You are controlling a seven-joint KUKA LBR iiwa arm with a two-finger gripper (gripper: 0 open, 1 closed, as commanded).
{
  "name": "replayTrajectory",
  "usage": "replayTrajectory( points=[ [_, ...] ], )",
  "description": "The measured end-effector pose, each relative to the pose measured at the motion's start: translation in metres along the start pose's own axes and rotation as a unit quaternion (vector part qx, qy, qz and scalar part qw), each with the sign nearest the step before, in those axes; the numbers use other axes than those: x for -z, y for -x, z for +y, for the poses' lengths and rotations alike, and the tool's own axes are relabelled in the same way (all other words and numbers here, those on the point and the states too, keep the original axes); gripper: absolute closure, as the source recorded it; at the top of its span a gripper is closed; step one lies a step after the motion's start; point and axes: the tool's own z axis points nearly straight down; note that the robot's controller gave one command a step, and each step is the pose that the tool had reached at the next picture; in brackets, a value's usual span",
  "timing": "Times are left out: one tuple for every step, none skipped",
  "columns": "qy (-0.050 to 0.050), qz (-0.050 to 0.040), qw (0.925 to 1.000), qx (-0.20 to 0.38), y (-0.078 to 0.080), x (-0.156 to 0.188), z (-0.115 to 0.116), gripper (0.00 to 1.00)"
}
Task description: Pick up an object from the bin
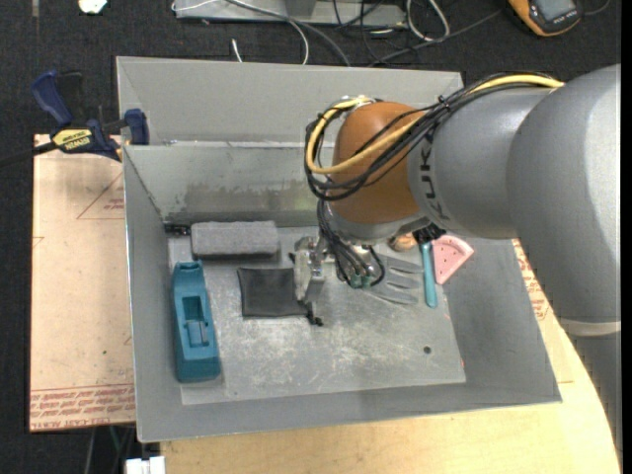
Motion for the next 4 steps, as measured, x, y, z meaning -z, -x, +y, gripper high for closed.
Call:
replayTrajectory(
  points=[
    [0.001,-0.0011,0.9998,0.019,-0.001,0.018,0.000,1.00],
    [0.001,-0.0015,0.9985,-0.054,0.013,0.010,0.013,1.00],
    [0.001,-0.0021,0.9979,0.065,0.013,-0.002,0.019,1.00],
    [0.001,0.0001,0.9997,0.023,0.014,0.051,0.020,1.00]
  ],
)
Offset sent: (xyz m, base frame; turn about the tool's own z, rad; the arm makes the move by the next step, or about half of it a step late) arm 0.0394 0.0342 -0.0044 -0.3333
